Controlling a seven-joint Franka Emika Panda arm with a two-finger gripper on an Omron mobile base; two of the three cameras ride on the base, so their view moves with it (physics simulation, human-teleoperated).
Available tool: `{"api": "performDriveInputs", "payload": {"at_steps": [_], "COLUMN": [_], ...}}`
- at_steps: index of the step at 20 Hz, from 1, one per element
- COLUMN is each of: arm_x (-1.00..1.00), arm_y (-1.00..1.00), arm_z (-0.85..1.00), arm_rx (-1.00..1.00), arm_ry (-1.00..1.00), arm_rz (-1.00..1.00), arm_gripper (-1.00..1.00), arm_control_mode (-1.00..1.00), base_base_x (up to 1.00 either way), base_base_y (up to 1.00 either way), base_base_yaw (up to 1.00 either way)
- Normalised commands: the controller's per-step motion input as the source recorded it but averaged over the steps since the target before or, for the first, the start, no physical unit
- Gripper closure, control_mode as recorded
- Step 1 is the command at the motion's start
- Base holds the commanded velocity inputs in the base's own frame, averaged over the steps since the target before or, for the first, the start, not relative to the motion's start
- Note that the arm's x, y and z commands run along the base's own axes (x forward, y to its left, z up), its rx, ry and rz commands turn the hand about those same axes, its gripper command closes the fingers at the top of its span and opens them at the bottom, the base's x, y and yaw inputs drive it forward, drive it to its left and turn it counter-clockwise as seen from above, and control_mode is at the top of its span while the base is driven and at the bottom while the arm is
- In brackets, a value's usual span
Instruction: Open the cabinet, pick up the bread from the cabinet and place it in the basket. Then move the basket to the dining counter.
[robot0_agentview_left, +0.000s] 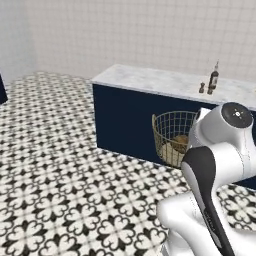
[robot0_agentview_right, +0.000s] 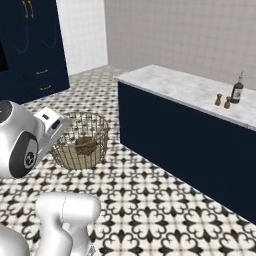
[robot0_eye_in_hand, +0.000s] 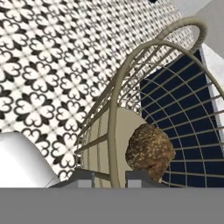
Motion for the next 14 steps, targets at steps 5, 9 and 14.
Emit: {"api": "performDriveInputs", "payload": {"at_steps": [5,9,14], "arm_x": [0.0,0.0,0.0], "arm_y": [0.0,0.0,0.0], "arm_z": [0.0,0.0,0.0], "arm_rx": [0.0,0.0,0.0], "arm_ry": [0.0,0.0,0.0], "arm_rz": [0.0,0.0,0.0], "arm_gripper": [1.0,1.0,1.0], "arm_control_mode": [1.0,1.0,1.0], "base_base_x": [1.0,1.0,1.0], "base_base_y": [0.76,0.41,0.04], "base_base_yaw": [-0.32,-0.34,-0.27]}}
